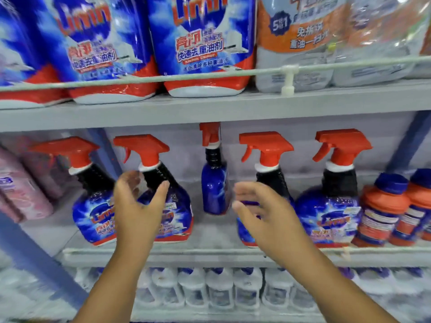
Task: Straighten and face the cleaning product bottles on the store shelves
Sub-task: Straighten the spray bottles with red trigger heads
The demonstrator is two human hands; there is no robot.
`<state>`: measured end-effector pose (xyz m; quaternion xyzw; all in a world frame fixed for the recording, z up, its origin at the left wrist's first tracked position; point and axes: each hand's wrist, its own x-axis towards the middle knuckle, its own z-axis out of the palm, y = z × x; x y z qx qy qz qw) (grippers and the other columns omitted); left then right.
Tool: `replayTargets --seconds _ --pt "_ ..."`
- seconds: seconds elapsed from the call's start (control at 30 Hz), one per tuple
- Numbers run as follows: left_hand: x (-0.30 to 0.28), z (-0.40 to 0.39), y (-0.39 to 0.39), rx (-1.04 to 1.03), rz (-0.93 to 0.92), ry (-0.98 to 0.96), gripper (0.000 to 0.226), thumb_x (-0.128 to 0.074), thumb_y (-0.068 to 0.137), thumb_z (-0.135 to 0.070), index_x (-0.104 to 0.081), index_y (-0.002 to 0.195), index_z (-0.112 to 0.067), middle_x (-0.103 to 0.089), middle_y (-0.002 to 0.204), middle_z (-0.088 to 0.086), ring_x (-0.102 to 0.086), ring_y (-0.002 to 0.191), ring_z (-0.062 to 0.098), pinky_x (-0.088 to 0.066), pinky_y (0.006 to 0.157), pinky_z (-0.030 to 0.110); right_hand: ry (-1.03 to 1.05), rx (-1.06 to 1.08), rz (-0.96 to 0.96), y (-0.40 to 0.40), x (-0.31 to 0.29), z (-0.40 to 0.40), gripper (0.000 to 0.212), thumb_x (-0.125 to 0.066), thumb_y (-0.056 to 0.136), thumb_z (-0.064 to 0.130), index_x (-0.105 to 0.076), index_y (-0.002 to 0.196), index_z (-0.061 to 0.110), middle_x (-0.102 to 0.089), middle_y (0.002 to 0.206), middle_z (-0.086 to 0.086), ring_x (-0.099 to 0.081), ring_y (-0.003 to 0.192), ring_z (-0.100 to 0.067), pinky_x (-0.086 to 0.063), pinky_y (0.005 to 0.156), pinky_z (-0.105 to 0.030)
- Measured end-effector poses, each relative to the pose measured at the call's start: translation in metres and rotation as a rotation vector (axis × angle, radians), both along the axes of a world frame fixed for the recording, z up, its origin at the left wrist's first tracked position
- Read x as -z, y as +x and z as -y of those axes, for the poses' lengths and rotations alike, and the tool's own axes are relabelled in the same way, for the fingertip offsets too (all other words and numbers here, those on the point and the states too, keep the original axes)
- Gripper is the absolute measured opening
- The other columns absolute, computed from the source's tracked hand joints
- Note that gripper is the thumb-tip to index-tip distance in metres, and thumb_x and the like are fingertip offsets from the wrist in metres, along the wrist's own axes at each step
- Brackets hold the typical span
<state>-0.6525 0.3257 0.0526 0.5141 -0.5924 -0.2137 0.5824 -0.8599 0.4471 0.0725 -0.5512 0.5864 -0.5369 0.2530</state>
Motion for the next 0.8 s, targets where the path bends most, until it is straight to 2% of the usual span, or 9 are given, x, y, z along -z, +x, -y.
replayTargets --seconds 0.07,0.17,0.23,0.3,0.4,0.47,0.6,0.7,0.8 --pt "-0.001 0.016 0.006 0.097 0.071 0.17 0.069 -0.081 0.085 -0.033 -0.046 0.142 -0.019 -0.059 0.12 -0.006 -0.059 0.111 0.014 -0.045 0.093 0.029 0.095 0.018 -0.025 0.012 -0.005 0.043 0.036 -0.067 0.095 0.022 -0.061 0.131 0.025 -0.064 0.122 0.014 -0.062 0.109 0.002 -0.051 0.097 -0.02" --pt "0.0 0.036 0.019 0.227 0.241 0.258 0.044 -0.076 0.088 -0.04 -0.056 0.125 -0.025 -0.068 0.102 -0.003 -0.066 0.097 0.023 -0.044 0.075 0.029 0.136 0.171 -0.062 0.026 -0.016 0.114 0.049 -0.067 0.094 0.023 -0.051 0.14 0.018 -0.06 0.134 -0.003 -0.06 0.121 -0.023 -0.049 0.105 -0.039" --pt "0.001 0.042 0.029 0.298 0.234 0.261 0.031 -0.075 0.088 -0.038 -0.056 0.111 -0.032 -0.067 0.092 -0.008 -0.064 0.083 0.011 -0.044 0.066 0.022 0.104 0.255 -0.042 0.028 -0.024 0.147 0.066 -0.067 0.095 0.02 -0.036 0.152 0.016 -0.047 0.151 -0.007 -0.049 0.136 -0.026 -0.04 0.113 -0.035" --pt "0.004 0.047 0.04 0.341 0.229 0.246 0.03 -0.076 0.088 -0.039 -0.053 0.107 -0.038 -0.065 0.088 -0.017 -0.06 0.079 0.0 -0.043 0.065 0.018 0.162 0.23 -0.056 0.024 -0.03 0.165 0.073 -0.068 0.095 0.021 -0.028 0.156 0.02 -0.05 0.147 -0.002 -0.05 0.132 -0.022 -0.039 0.109 -0.028" --pt "0.008 0.053 0.055 0.404 0.171 0.249 0.032 -0.076 0.086 -0.04 -0.052 0.107 -0.041 -0.066 0.091 -0.02 -0.062 0.084 0.0 -0.045 0.069 0.026 0.293 0.156 -0.174 0.021 -0.036 0.173 0.037 -0.067 0.094 0.019 -0.051 0.127 0.016 -0.067 0.112 -0.008 -0.063 0.107 -0.028 -0.05 0.096 -0.039" --pt "0.01 0.058 0.066 0.438 0.134 0.265 0.033 -0.077 0.085 -0.04 -0.052 0.107 -0.044 -0.066 0.092 -0.022 -0.061 0.085 -0.003 -0.045 0.069 0.025 0.269 0.206 -0.213 0.025 -0.036 0.172 0.026 -0.068 0.093 0.018 -0.056 0.115 0.012 -0.068 0.108 -0.014 -0.065 0.104 -0.032 -0.051 0.094 -0.043" --pt "0.014 0.066 0.078 0.463 0.123 0.249 0.034 -0.077 0.082 -0.047 -0.051 0.103 -0.048 -0.068 0.093 -0.019 -0.065 0.089 0.009 -0.044 0.075 0.031 0.213 0.386 -0.418 0.048 -0.035 0.161 0.024 -0.076 0.086 0.03 -0.059 0.101 0.022 -0.071 0.102 -0.005 -0.065 0.092 -0.024 -0.044 0.076 -0.029" --pt "0.012 0.064 0.079 0.47 0.133 0.243 0.034 -0.077 0.083 -0.046 -0.05 0.104 -0.046 -0.063 0.092 -0.021 -0.059 0.088 0.012 -0.04 0.076 0.03 0.209 0.505 -0.471 0.065 -0.027 0.148 0.03 -0.077 0.082 0.041 -0.059 0.1 0.024 -0.071 0.095 -0.001 -0.065 0.089 -0.023 -0.047 0.071 -0.032" --pt "0.012 0.063 0.079 0.475 0.12 0.232 0.034 -0.077 0.084 -0.046 -0.052 0.106 -0.046 -0.061 0.093 -0.024 -0.058 0.089 0.01 -0.04 0.077 0.03 0.174 0.598 -0.576 0.078 -0.022 0.132 0.044 -0.076 0.078 0.054 -0.059 0.101 0.021 -0.069 0.098 0.0 -0.065 0.091 -0.022 -0.054 0.077 -0.037"
